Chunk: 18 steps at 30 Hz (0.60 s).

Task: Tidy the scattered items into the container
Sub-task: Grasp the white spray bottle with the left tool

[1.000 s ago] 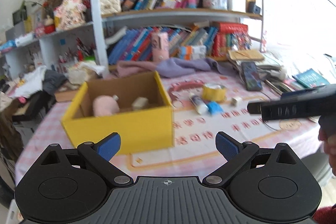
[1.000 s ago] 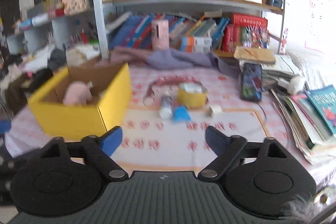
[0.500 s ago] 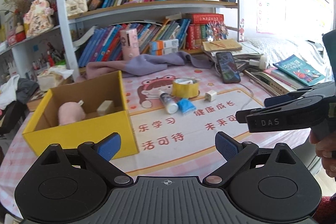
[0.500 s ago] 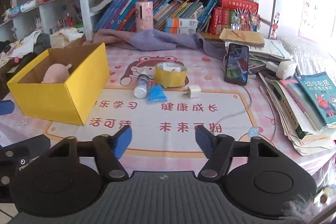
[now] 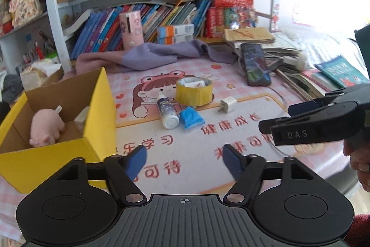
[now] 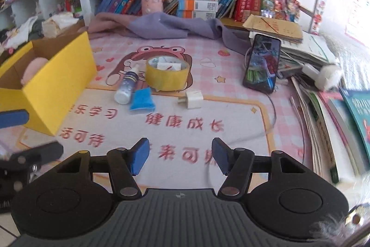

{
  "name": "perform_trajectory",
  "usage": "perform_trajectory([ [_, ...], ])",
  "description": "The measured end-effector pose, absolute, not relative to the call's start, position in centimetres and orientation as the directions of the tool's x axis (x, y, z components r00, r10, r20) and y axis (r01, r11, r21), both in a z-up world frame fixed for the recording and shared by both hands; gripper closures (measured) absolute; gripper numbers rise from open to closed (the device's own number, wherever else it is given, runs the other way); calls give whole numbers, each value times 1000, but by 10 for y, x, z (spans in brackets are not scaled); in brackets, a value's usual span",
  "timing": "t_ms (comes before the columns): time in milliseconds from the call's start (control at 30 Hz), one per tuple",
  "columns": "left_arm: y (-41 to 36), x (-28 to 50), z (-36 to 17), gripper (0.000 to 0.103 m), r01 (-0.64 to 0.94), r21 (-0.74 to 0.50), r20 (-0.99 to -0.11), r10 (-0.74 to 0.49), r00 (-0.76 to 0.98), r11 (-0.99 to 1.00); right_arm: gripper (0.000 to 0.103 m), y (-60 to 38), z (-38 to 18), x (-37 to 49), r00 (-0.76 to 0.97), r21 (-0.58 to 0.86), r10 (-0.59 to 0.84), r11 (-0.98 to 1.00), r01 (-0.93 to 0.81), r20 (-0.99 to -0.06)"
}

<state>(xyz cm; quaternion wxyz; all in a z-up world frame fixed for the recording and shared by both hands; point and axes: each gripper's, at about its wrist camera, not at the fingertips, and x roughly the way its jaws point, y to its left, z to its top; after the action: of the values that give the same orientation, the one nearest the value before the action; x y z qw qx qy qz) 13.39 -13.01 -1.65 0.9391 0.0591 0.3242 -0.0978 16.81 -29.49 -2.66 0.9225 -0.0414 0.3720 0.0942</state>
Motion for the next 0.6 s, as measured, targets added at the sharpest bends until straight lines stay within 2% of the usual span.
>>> perform_trajectory([
  [133, -140, 166, -22, 44, 160, 50, -630, -93, 771, 986, 50, -305, -35, 203, 694, -13, 168, 969, -248, -700],
  [367, -149, 215, -29, 44, 46, 53, -648, -1, 762, 998, 51, -309, -50, 251, 658, -9, 220, 945, -326, -720],
  [433, -151, 228, -33, 49, 28, 61, -657, 19, 753, 998, 51, -308, -54, 262, 648, -13, 231, 937, -348, -725],
  [600, -152, 262, -43, 50, -2, 75, -675, 52, 736, 997, 51, -303, -64, 286, 632, -12, 247, 926, -376, -735],
])
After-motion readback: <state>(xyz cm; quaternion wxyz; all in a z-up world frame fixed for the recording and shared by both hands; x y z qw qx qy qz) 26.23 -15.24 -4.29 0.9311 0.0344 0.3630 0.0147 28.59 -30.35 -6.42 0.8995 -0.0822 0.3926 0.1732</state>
